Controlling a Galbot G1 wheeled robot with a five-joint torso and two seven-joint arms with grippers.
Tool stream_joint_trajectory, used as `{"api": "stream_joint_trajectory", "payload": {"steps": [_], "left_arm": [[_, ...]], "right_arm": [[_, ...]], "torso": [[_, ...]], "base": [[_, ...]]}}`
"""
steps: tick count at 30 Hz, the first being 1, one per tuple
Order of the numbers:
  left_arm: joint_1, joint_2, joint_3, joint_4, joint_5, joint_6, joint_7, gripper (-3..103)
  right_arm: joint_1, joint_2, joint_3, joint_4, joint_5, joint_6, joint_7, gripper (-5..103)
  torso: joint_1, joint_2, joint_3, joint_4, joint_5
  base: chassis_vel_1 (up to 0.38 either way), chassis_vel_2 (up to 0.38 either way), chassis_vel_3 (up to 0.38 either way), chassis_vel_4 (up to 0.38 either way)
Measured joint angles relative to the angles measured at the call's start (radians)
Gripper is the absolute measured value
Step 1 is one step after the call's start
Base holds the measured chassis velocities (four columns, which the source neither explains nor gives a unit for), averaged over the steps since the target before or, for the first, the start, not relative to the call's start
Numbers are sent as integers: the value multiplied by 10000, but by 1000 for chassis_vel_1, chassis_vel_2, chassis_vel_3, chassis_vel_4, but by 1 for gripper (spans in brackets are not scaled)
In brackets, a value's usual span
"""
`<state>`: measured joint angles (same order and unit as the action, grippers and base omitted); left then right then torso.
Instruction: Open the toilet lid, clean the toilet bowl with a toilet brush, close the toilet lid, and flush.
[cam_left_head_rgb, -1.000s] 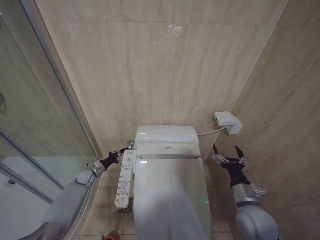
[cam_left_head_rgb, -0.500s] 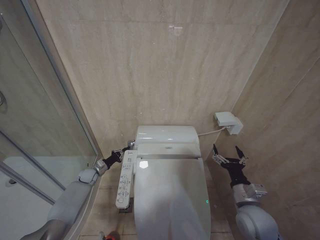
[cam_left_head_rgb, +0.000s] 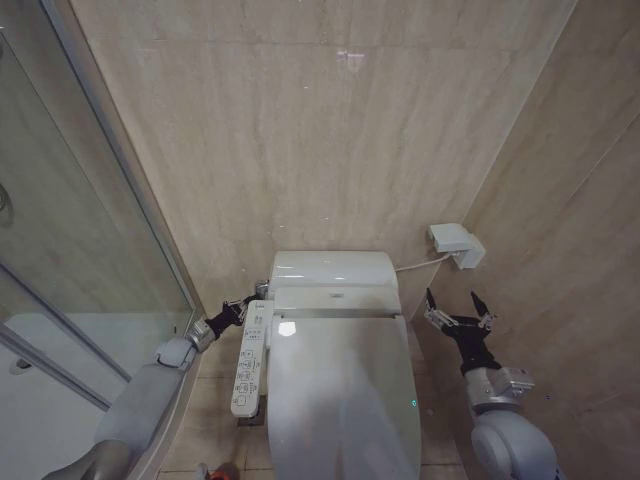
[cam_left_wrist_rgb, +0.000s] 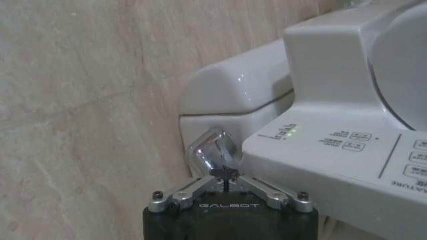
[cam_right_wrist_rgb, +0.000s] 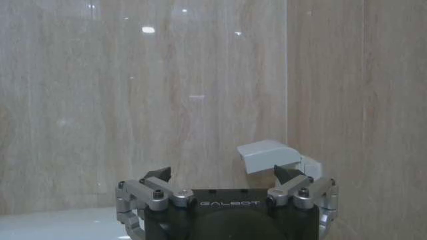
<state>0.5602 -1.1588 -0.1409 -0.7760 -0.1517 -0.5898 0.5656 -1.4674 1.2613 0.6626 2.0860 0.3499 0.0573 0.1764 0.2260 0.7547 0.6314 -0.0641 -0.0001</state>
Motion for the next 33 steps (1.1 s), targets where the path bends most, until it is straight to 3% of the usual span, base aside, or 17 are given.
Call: {"api": "stream_joint_trajectory", "payload": {"steps": [8,12,14,21,22,25,27,29,30,33], "left_arm": [[423,13,-571,-176,94,148,-256,0],[949,143,-860,-539,29,444,-881,0],[1460,337,-1056,-1238,-285,951,-1650,0],[2173,559,-1425,-2625,-771,1470,-2662,0],[2267,558,-1482,-2845,-802,1547,-3018,21],[2490,549,-1697,-3284,-886,1723,-3437,21],[2884,468,-1990,-4094,-1076,2206,-4078,21],[3009,431,-2093,-4389,-1138,2378,-4224,21],[3158,388,-2202,-4722,-1192,2546,-4350,48],[3656,278,-2553,-5759,-1234,3045,-4582,48]], "right_arm": [[0,0,0,0,0,0,0,100],[0,0,0,0,0,0,-1,100],[0,0,0,0,0,0,0,100],[0,0,0,0,0,0,0,100],[1,0,0,0,0,0,0,100],[0,0,0,0,0,0,0,100],[0,-1,0,0,0,0,0,100],[0,0,0,0,0,0,0,100],[0,0,0,0,0,0,0,100],[0,0,0,0,0,0,0,100]], "torso": [[0,0,0,0,1],[0,1,0,4,-1],[0,1,0,3,-2],[-1,2,-1,3,0],[-1,2,-1,-1,0],[0,2,0,-2,1],[0,1,0,3,0],[0,2,0,3,0],[-1,2,-1,4,0],[-1,2,-1,1,1]], "base": [[0,0,0,0],[0,0,0,0],[0,0,0,0],[0,0,0,0],[0,0,0,0],[0,0,0,0],[0,0,0,0],[0,0,0,0],[0,0,0,0],[0,0,0,0]]}}
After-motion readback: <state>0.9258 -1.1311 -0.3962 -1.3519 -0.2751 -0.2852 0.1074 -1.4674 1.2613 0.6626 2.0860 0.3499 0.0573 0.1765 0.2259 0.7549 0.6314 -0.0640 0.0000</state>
